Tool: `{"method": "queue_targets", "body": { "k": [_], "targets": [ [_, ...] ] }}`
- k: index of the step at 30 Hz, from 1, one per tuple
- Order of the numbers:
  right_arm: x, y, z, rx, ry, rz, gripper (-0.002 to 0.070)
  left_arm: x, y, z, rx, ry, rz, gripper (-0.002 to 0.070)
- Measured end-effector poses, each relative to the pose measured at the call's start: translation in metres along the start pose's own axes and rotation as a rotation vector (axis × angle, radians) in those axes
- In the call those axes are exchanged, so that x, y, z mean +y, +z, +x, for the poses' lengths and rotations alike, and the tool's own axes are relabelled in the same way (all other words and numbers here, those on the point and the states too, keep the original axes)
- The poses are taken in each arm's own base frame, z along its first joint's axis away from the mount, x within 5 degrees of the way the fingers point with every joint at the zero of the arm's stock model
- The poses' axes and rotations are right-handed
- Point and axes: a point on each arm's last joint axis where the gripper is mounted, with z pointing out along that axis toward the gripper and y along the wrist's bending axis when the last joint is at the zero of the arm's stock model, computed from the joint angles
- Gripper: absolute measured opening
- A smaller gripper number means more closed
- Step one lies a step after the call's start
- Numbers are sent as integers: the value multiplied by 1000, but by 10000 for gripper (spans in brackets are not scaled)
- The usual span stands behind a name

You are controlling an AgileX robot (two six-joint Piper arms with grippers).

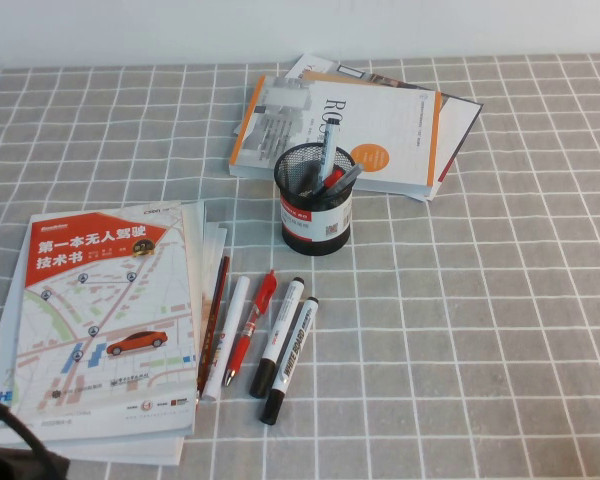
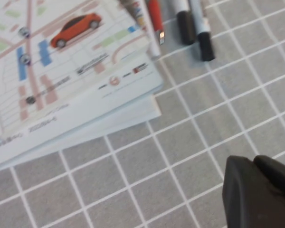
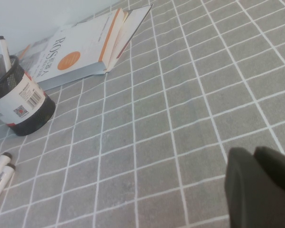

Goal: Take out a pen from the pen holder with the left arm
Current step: 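Take a marker out of the pen holder and lay it on the table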

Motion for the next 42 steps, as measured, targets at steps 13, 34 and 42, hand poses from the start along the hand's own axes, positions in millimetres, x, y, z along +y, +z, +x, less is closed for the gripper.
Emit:
{"method": "queue_targets", "body": {
  "k": [13, 34, 42],
  "targets": [
    [0, 0, 0, 0, 0, 0, -13, 12, 53, 25, -320, 41, 10, -1],
    [0, 0, 0, 0, 0, 0, -13, 51, 80, 105, -675, -187, -370, -1],
    [0, 0, 0, 0, 0, 0, -13, 51, 81, 115, -606, -160, -426, -1]
  ]
}}
